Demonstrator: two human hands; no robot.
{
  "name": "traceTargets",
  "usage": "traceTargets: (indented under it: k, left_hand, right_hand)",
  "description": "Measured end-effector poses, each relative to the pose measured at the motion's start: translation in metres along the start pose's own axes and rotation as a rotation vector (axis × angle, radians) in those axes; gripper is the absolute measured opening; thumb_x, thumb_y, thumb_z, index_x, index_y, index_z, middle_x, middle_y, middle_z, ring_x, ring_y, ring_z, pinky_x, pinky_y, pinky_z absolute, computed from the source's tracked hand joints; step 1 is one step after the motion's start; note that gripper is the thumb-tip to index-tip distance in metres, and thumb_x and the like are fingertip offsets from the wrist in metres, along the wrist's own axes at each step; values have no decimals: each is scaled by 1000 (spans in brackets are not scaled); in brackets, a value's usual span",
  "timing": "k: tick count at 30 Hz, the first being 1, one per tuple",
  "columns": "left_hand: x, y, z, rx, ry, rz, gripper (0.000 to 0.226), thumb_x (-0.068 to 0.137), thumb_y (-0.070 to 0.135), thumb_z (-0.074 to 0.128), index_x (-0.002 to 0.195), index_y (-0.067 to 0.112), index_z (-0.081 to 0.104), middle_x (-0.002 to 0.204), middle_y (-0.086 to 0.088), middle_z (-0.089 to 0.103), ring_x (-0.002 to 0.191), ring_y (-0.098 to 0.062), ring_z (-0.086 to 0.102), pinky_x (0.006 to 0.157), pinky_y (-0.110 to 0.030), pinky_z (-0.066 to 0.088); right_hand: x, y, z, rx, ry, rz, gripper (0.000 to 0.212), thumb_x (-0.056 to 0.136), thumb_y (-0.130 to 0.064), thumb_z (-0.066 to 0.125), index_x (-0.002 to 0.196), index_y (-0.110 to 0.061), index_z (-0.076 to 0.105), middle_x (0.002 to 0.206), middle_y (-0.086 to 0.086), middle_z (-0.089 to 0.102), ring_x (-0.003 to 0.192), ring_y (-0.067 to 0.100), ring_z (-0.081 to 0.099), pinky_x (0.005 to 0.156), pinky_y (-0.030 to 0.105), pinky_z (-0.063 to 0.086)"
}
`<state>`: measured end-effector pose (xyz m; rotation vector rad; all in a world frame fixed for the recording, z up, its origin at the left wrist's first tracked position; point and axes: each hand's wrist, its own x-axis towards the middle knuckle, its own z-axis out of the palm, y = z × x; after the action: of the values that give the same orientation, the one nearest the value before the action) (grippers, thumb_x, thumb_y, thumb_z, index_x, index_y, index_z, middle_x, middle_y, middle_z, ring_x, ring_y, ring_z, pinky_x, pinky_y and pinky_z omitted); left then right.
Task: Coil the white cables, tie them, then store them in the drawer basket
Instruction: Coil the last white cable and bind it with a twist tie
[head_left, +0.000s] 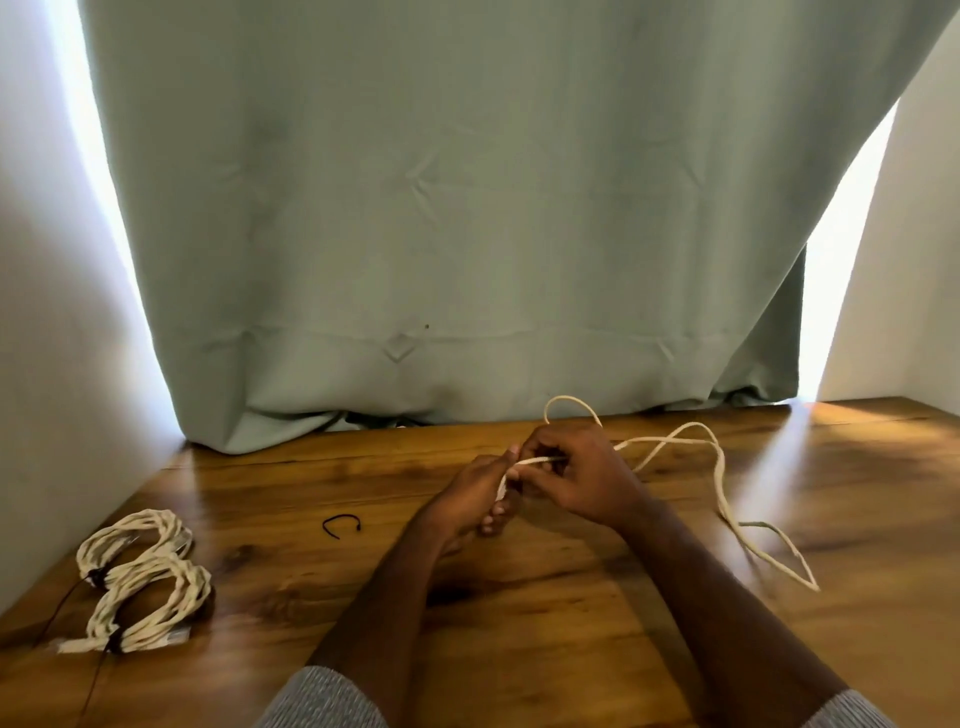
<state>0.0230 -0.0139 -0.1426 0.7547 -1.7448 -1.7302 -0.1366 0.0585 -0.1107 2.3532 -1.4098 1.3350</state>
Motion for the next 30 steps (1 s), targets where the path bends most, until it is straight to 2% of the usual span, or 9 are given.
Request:
traceTargets:
  k: [4, 7, 9, 11, 13, 16, 19, 26, 30]
  left_hand:
    - [4, 7, 1, -308, -260, -58, 78, 93, 74, 19, 72, 10, 57, 42, 5, 26, 32, -6, 18, 41, -20, 10]
    - [4, 6, -5, -451, -398, -39, 60, 98, 61, 30, 74, 12, 55, 44, 6, 26, 35, -6, 13, 39, -18, 13]
    - [1, 6, -7, -510, -460, -13, 51, 100, 51, 33, 74, 13, 54, 44, 7, 28, 35, -7, 13, 38, -18, 14]
    - [-1, 8, -7, -550, -460, 13, 48, 101, 46, 32, 73, 13, 52, 42, 8, 29, 35, -7, 13, 38, -20, 14]
    - [-3, 9, -6, -574, -399, 25, 47, 101, 43, 34, 69, 13, 51, 41, 7, 28, 32, -6, 16, 38, -20, 13]
    - [-3, 4, -5, -611, -300, 7, 46, 101, 40, 38, 66, 13, 49, 39, 6, 28, 29, -6, 27, 37, -20, 18]
    - [-1, 1, -7, -646, -309, -20, 41, 101, 35, 41, 68, 12, 50, 40, 6, 30, 30, -5, 31, 36, -20, 24]
    - [3, 5, -15, -733, -574, -16, 41, 99, 38, 40, 69, 13, 53, 43, 6, 24, 33, -7, 19, 36, -18, 20]
    - [-3, 9, -18, -825, -439, 26, 47, 100, 37, 39, 79, 3, 65, 43, 7, 17, 32, -6, 14, 32, -16, 25]
  right_hand:
    - [1, 11, 5, 37, 26, 62, 13, 96, -27, 67, 99, -17, 75, 90, -12, 73, 84, 7, 69, 75, 35, 55]
    - [0, 8, 6, 128, 25, 140, 14, 100, -18, 61, 99, -13, 74, 87, -12, 74, 82, 7, 70, 72, 31, 54]
    - [1, 2, 9, 278, -14, 236, 18, 103, -14, 56, 98, -6, 72, 81, -8, 73, 67, 4, 66, 61, 21, 50]
    - [1, -1, 12, 384, -61, 305, 26, 106, -16, 50, 97, -4, 71, 78, -1, 72, 56, 8, 57, 51, 22, 45]
    - [0, 2, 14, 442, -73, 365, 29, 107, -18, 47, 97, -4, 70, 74, 3, 66, 53, 11, 50, 48, 22, 40]
    - [-2, 7, 15, 460, -69, 409, 28, 107, -18, 48, 99, -1, 69, 66, -3, 57, 50, 8, 44, 46, 22, 35]
    - [-3, 9, 18, 413, -73, 422, 27, 106, -17, 48, 101, -1, 69, 63, -5, 56, 49, 8, 45, 47, 24, 36]
    - [-3, 6, 10, 445, -123, 456, 27, 107, -21, 46, 103, -6, 68, 70, 4, 66, 48, 17, 51, 43, 22, 39]
    - [-9, 9, 10, 319, -190, 445, 29, 108, -23, 43, 91, -14, 66, 66, 1, 65, 49, 18, 57, 45, 24, 43]
